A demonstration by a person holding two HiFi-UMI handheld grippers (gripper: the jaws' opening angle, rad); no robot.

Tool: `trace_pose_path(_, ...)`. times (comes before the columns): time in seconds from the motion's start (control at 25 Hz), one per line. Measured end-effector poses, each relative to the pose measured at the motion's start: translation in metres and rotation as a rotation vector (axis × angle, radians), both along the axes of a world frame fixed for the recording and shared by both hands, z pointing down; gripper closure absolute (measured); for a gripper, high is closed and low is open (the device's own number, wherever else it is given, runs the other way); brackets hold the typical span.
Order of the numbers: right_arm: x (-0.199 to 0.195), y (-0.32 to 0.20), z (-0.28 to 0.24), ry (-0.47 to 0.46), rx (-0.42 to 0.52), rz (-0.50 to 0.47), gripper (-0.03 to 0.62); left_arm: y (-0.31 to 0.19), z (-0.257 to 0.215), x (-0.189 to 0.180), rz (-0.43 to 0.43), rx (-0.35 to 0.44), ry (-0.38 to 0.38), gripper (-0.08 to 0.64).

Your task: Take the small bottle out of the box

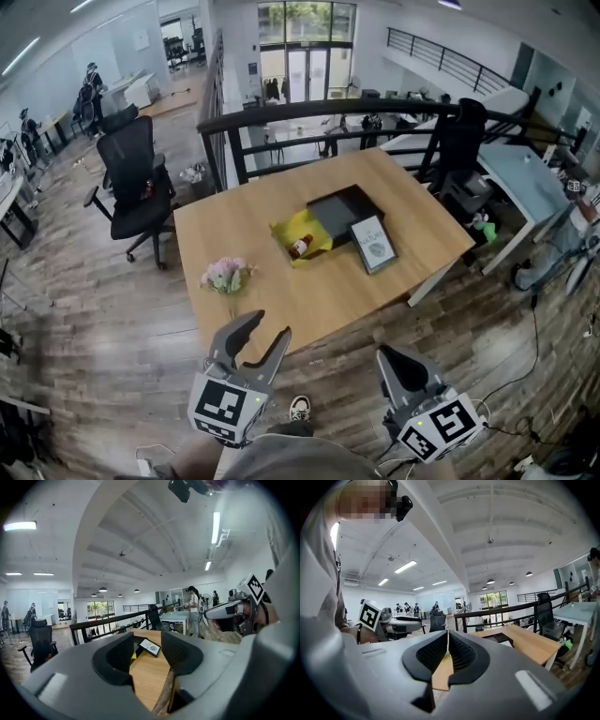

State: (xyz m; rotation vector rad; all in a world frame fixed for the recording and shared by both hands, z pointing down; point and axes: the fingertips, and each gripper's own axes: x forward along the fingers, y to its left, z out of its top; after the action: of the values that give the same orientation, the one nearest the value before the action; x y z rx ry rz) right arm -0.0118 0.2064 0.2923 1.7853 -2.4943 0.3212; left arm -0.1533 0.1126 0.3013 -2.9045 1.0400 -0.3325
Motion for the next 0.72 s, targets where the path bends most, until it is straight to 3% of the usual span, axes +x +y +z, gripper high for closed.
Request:
trace_pose_path(0.36,0.003,-0.091,0.026,0.002,-0.055,0.002,0.574,-0.097,0.019,0.013,0.022,-0.016,-0.051,0.376)
trace_pose_path(0.72,0.037,-0.15,0.051,-0.001,-0.111,0.002,0.574,-0.156,0.046,0.042,0.018,-0.063,-0.085,0.376)
